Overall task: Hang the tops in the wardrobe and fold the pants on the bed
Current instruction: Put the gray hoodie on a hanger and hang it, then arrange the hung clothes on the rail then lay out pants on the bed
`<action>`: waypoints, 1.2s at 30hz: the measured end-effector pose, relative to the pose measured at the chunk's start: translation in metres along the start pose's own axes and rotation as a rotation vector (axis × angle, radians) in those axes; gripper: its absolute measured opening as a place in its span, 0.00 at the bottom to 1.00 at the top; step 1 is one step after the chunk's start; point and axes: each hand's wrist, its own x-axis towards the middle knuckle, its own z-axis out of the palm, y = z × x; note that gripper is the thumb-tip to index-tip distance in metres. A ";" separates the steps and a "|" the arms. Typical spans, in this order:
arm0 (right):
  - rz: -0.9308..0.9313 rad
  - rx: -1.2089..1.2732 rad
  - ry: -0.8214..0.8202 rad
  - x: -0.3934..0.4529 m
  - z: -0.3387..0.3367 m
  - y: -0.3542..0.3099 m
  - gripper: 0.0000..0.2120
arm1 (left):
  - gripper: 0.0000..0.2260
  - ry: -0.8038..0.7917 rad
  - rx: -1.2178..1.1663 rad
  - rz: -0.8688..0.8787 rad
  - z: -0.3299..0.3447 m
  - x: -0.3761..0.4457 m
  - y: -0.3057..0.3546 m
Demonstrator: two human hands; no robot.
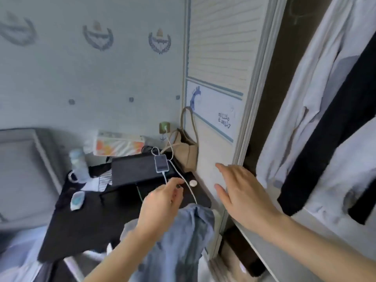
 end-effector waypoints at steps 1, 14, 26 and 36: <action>-0.057 0.069 -0.009 -0.010 0.008 -0.019 0.22 | 0.11 0.033 0.029 -0.092 -0.008 -0.032 -0.008; -0.609 0.706 -0.253 -0.175 0.014 -0.280 0.17 | 0.05 0.502 0.193 -0.973 -0.095 -0.450 0.019; -1.181 0.832 -0.538 -0.355 -0.043 -0.537 0.19 | 0.04 0.887 0.258 -1.640 -0.129 -0.782 0.095; -1.230 0.590 -0.952 -0.497 -0.035 -0.744 0.16 | 0.06 0.775 0.019 -1.927 -0.183 -1.013 0.061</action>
